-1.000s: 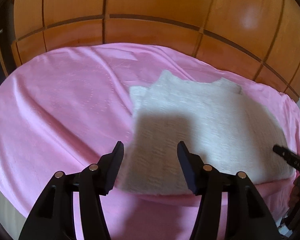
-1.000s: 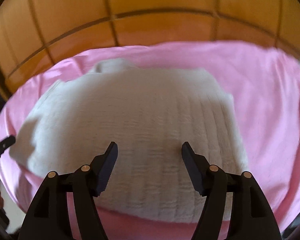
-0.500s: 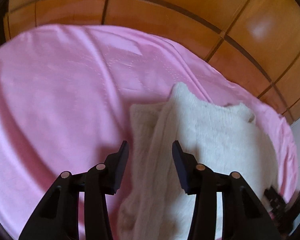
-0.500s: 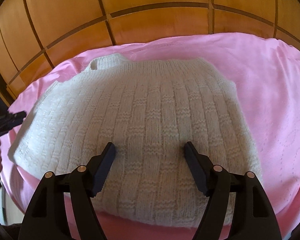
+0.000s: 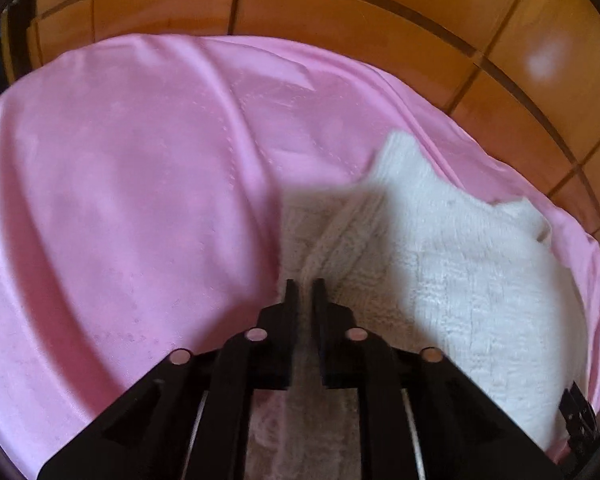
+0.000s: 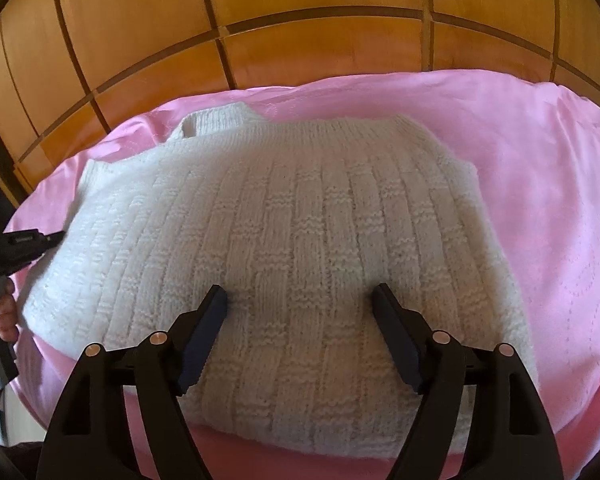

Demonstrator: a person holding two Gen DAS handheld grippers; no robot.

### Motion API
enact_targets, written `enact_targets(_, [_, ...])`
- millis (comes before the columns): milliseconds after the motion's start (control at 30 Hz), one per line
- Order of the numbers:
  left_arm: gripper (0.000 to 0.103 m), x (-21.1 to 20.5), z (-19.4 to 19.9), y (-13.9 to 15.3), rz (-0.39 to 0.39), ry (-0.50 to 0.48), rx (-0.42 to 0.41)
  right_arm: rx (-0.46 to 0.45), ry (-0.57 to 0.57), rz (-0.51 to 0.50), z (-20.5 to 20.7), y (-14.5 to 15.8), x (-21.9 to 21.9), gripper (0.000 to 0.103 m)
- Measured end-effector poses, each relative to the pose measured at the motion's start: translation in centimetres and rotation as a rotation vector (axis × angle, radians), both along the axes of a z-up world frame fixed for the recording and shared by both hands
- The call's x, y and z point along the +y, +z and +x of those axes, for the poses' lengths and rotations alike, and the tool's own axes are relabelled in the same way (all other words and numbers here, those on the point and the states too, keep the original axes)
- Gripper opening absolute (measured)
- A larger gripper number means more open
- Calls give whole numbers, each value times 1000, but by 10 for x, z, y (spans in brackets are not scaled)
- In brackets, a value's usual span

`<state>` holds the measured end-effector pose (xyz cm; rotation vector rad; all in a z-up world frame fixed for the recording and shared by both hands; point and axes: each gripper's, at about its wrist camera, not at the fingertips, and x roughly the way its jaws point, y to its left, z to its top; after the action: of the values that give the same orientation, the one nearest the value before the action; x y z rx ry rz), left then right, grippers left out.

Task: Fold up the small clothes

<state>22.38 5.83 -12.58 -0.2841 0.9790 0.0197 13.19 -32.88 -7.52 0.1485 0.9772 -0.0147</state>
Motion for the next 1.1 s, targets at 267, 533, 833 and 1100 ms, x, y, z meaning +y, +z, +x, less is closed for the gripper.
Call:
enact_targets(267, [24,-69,15,62,-20,-276,-161,-12,7,14,-2,0,-4,75])
enact_targets(533, [57,-142,62,21,2,-411,-14,-17,32,6,-3,0,-3,75])
enact_targets(833, [4,-153,37,49,74,-401,-214,-16,28,19,-2,10,-4,75])
enact_targets(1100, [5,-180,67,8,196,-401,-116,-12,33,-17,8,7,2,74])
